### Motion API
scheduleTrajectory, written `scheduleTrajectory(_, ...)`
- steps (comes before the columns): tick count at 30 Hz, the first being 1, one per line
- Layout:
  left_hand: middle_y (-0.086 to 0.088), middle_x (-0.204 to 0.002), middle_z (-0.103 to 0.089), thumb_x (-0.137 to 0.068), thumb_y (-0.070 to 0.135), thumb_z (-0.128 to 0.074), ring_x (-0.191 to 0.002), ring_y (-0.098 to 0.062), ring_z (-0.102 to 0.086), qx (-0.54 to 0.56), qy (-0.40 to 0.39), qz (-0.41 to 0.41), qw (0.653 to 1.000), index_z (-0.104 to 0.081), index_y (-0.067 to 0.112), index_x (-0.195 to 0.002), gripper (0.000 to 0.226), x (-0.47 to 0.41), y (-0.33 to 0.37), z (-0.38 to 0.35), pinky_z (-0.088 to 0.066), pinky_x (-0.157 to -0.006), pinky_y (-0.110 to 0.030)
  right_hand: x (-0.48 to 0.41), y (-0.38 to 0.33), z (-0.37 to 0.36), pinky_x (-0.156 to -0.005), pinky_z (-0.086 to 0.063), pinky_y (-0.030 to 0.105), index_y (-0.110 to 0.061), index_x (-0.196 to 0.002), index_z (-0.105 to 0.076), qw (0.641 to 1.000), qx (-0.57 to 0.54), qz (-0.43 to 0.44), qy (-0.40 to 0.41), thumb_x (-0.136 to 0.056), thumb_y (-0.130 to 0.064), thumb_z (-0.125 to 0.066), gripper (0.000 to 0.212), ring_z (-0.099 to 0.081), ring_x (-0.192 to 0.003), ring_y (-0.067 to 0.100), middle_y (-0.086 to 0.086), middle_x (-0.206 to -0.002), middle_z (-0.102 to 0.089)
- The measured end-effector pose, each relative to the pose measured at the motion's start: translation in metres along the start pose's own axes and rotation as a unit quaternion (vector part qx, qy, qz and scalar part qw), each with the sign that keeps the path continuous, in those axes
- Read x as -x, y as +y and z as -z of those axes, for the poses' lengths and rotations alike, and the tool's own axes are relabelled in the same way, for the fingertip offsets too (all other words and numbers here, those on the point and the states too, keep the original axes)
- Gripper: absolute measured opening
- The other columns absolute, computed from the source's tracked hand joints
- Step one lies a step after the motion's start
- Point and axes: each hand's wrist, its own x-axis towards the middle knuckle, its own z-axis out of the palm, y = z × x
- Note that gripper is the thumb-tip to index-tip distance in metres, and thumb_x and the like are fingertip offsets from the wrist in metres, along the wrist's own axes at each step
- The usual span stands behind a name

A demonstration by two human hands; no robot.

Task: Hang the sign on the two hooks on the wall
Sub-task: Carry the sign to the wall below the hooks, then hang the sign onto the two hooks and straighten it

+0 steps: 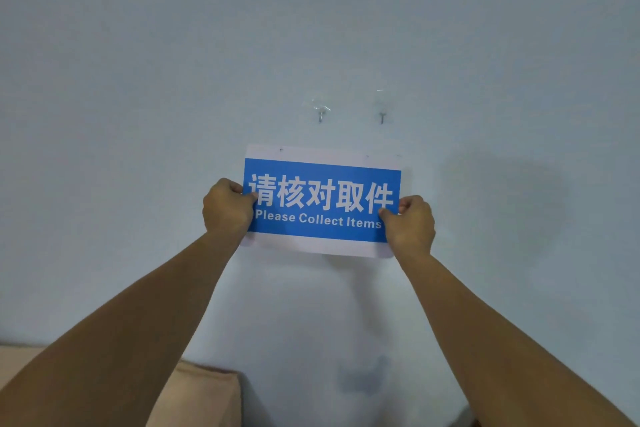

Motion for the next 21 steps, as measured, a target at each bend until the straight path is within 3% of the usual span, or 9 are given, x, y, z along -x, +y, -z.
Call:
scheduleTrajectory(9, -0.003, -0.096, -0.065, -0.086, 0.026, -0.076, -0.086, -0.025, -0.062, 0.041, -0.051, -0.042, 0.997, -0.061, 0.013, -0.097, 0.023, -0.083, 0.022, -0.095, -0.052, -0.078, -0.04, -0.082, 0.006, -0.033, -0.074, -0.044, 0.031, -0.02, -0.101, -0.05, 0.996, 0.001, 0.015, 0.086, -0.088, -0.027, -0.074, 0.028, -0.056, -0.087, 0.016, 0.003, -0.112, -0.058)
scheduleTrajectory(14, -0.001, -0.095, -0.064, -0.086, 0.026, -0.076, -0.084, -0.022, -0.061, 0.052, -0.066, -0.044, 0.995, -0.061, 0.014, -0.098, 0.022, -0.114, 0.029, -0.134, -0.047, -0.072, -0.035, -0.121, 0.011, -0.047, -0.078, -0.048, 0.034, -0.02, -0.103, -0.052, 0.994, 0.004, 0.017, 0.105, -0.086, -0.028, -0.074, 0.028, -0.057, -0.089, 0.016, 0.003, -0.116, -0.059)
scheduleTrajectory(21, -0.002, -0.098, -0.068, -0.085, 0.024, -0.076, -0.086, -0.022, -0.064, 0.079, -0.077, -0.048, 0.993, -0.06, 0.015, -0.095, 0.021, -0.137, 0.037, -0.171, -0.054, -0.076, -0.038, -0.151, 0.019, -0.059, -0.076, -0.045, 0.028, -0.015, -0.114, -0.056, 0.99, -0.029, 0.047, 0.128, -0.088, -0.026, -0.074, 0.034, -0.057, -0.089, 0.012, -0.002, -0.113, -0.057)
